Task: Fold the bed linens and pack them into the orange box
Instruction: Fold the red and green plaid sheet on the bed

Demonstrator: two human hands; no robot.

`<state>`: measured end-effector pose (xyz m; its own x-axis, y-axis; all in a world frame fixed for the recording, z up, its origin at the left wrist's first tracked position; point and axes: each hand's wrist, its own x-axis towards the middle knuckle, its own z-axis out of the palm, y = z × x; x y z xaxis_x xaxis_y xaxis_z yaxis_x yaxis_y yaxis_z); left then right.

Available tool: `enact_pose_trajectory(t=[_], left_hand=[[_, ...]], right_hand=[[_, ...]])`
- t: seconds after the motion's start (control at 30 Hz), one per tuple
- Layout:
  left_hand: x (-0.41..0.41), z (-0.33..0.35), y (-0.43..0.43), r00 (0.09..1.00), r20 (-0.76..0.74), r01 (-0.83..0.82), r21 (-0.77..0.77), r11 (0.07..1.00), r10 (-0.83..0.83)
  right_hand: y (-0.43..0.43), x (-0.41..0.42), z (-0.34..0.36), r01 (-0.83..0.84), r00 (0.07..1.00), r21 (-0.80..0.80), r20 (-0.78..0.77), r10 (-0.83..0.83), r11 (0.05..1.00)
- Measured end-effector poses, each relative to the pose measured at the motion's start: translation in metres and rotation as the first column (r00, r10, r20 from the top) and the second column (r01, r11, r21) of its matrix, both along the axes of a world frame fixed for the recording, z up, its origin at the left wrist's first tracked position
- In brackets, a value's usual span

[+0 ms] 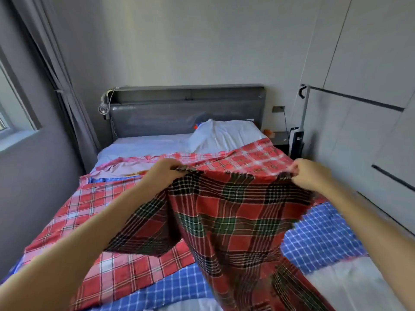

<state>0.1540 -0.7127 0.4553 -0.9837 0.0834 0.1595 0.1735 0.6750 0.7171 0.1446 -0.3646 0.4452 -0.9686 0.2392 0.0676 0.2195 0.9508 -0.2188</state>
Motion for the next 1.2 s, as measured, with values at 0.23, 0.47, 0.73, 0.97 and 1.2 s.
enact_pose_trajectory(t=[0.23,0.47,0.73,0.97,1.2], left_hand=[[-0.001,0.05,0.031,0.973,-0.066,0.213,-0.12,0.97,-0.222],[-0.015,0.061,-0.009,0.964,-0.107,0.244,0.005,0.97,-0.242],[-0.034,-0.014,-0.052,0.983,-0.014,0.178,-0.214,0.96,-0.185],[-0.072,0.033,-0.131,0.999,-0.037,-0.001,0.057,0.998,0.003],[-0.116,0.183,-0.172,0.958,-0.286,-0.056,-0.279,0.959,-0.028]], right_hand=[[-0.117,0.042,-0.012,-0.537,0.833,-0.49,-0.176,0.525,0.687],[-0.121,0.029,0.004,-0.506,0.845,-0.42,-0.416,0.336,0.754],[-0.145,0.018,0.126,-0.613,0.561,-0.105,-0.756,0.337,0.783],[-0.123,-0.007,0.199,-0.552,0.585,0.084,-0.67,0.457,0.83],[-0.093,-0.041,0.224,-0.52,0.853,-0.151,-0.043,0.52,0.84]])
